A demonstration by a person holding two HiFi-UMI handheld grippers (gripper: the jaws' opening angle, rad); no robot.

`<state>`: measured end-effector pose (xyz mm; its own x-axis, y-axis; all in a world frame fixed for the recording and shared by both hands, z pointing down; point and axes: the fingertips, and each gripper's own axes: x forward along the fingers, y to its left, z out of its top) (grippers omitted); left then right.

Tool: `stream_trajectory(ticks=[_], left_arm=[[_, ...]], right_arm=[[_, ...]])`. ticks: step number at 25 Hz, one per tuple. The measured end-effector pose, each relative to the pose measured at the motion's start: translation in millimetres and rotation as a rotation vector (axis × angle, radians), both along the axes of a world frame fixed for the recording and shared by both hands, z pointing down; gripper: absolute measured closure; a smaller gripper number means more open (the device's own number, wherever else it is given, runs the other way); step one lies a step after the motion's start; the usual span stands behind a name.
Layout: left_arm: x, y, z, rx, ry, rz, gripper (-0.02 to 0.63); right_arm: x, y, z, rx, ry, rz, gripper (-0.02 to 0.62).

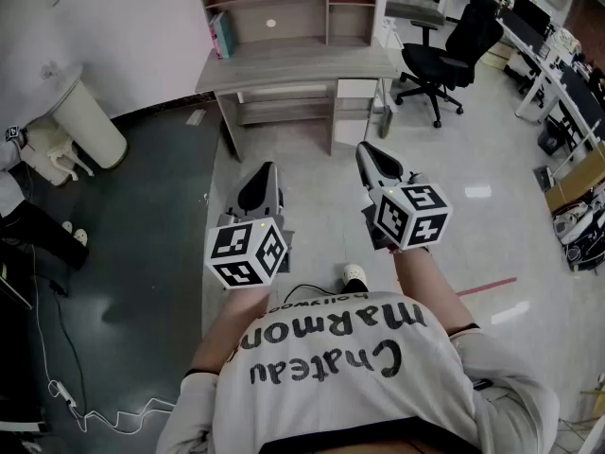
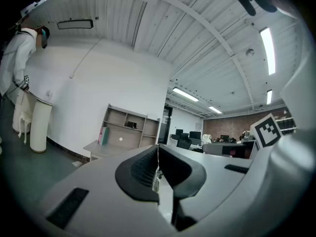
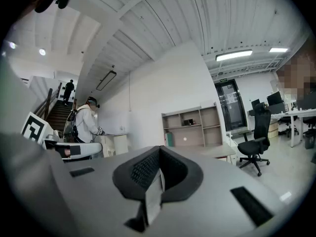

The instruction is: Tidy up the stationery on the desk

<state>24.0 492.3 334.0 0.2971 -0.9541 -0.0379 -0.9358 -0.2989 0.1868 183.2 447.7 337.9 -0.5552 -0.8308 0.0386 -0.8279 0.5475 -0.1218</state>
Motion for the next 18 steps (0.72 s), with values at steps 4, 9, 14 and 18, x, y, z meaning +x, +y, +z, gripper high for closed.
stream_trajectory(ticks=[4,9,14,18], left_arm=[[0,-3,1,-0.005,-0.001,0.003,0.589],[6,-6,6,-0.014,-0.001,-0.001,0.589],[16,-20,22,-0.042,0.001,-0.008,0.589],[19,-41,37,-0.084,0.012,-0.019,0.589]], right_arm=[[-1,-3,1,-0.006,-0.003,0.001,0.581],[6,-6,7,-0.018,0.0,-0.006,0.581],[15,-23,22,-0.053,0.002,-0.021,0.581],[18,-49,29,-0.086,-0.033,-0.044,0.581]])
